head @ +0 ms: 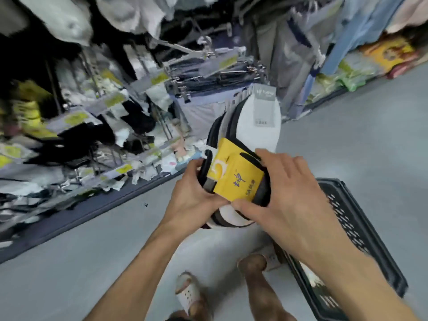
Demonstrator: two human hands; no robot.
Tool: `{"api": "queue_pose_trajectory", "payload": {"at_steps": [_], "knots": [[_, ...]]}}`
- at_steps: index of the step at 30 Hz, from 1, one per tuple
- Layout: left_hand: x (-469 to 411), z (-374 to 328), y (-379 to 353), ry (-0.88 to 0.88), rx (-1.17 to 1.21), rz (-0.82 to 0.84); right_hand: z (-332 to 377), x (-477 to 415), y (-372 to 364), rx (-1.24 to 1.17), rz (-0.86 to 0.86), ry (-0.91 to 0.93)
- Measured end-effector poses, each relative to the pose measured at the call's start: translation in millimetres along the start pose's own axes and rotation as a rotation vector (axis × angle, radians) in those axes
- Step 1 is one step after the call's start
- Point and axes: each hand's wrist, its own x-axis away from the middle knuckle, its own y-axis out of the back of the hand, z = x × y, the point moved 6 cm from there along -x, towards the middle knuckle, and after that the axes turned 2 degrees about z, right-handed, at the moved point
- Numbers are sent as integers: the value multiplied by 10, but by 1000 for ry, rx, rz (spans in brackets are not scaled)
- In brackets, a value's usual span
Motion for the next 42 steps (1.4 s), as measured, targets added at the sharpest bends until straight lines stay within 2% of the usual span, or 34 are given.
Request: {"api": "queue_pose_trajectory", "payload": {"at_steps": [3,8,12,16,20,23,29,34,36,40,42], "knots": [[387,89,712,-14,74,-83,785,-49,62,63,-45,98],[1257,475,1854,-40,145,-222,2188,98,-41,58,33,290],[1982,921,2584,4,294,-251,3244,368,-177,63,83,415],[2550,1251,3165,21,349,-277,4042,553,-326,3,296,426],[2933,1471,3501,28,397,-277,4561,664,-395,-191,551,433],[3082,1588,3637,37,453,-305,4838,745,-427,-294,660,468],[3143,1663,3832,57,457,-349,5065,683,-520,-430,750,477],[2971,1612,3939,82,372,-399,5199,477,-643,-300,609,625],[2864,1591,3970,85,339,-410,5214,388,-725,-271,611,666],[2590,1603,3962,83,308,-413,5119,194,-936,-239,643,632],[2468,1672,3902,116,343,-424,5013,60,-1025,-335,680,563]]}}
